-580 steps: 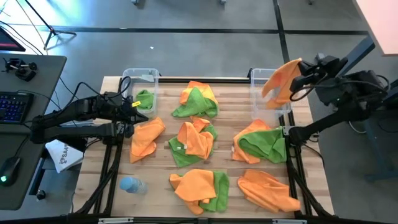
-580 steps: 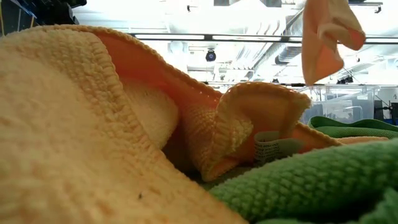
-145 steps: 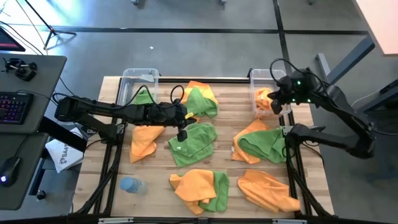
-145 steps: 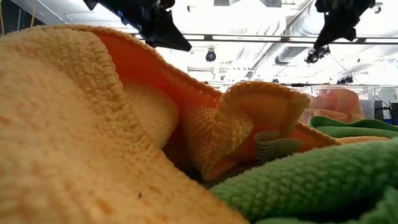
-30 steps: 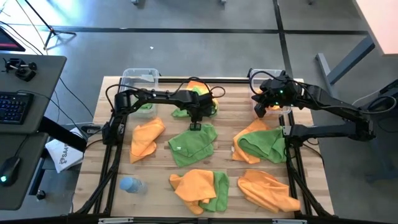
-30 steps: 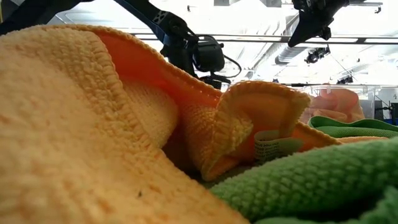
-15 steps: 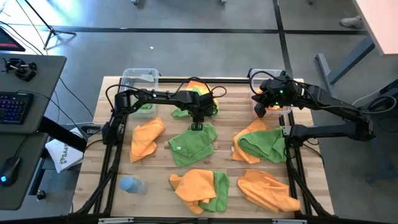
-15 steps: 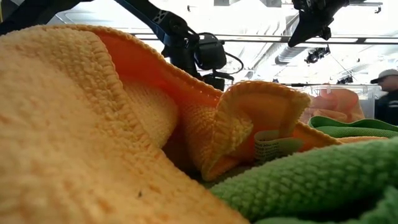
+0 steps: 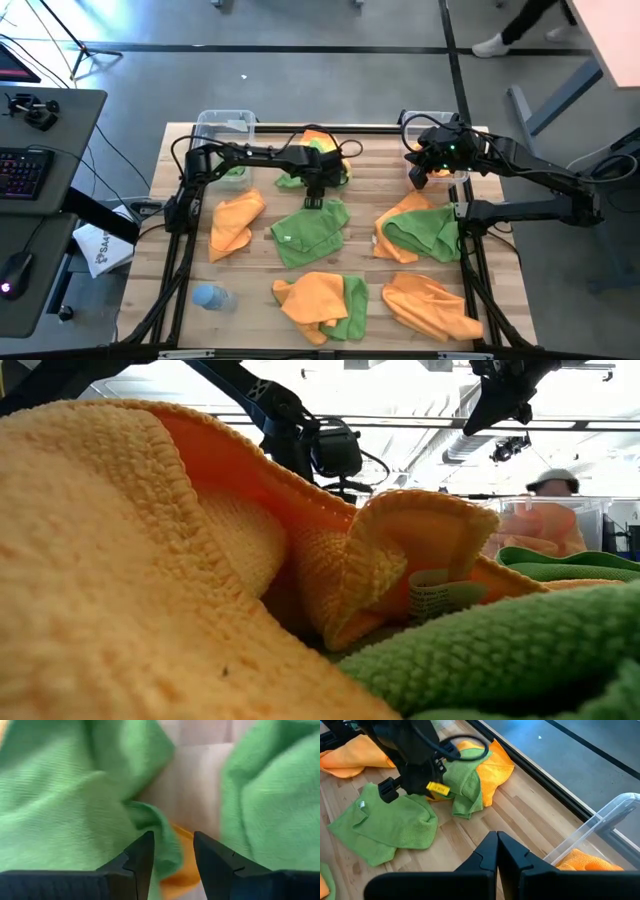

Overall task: Sort microfiber towel by color & place in baskets
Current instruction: Put the green microfiber towel into the left transparent bin

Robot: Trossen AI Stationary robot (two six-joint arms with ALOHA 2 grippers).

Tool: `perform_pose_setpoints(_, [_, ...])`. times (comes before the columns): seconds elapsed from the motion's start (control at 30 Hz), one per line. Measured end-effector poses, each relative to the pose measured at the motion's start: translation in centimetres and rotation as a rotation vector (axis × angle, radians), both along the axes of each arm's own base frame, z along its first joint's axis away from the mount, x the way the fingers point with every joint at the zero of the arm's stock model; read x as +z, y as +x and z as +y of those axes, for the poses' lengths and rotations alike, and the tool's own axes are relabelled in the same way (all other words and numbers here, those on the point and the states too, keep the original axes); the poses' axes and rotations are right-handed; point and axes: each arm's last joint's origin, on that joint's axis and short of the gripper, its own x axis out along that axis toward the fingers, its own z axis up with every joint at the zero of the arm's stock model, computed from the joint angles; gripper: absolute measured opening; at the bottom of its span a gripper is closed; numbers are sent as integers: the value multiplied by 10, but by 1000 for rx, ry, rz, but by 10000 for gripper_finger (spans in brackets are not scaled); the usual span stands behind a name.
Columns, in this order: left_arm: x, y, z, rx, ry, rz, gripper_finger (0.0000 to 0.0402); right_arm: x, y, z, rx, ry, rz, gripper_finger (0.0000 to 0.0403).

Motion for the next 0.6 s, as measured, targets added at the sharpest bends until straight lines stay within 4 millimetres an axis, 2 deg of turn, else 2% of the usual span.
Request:
perform_pose_setpoints(0.17, [-15, -2, -4, 4, 50, 51, 129, 0, 0, 0, 1, -1, 1, 0])
perform_pose_setpoints(0.33, [-17, -3, -3, 31, 79, 43, 120, 0, 0, 0, 2, -1, 4, 0])
perform_pose_setpoints(0.43, [-17, -2, -3, 39, 80, 32, 90, 0, 0, 0, 1, 0, 4, 0])
perform_pose_setpoints(0.6, [-11, -1, -5, 51, 75, 27, 12, 0, 0, 0, 0, 2, 3, 0])
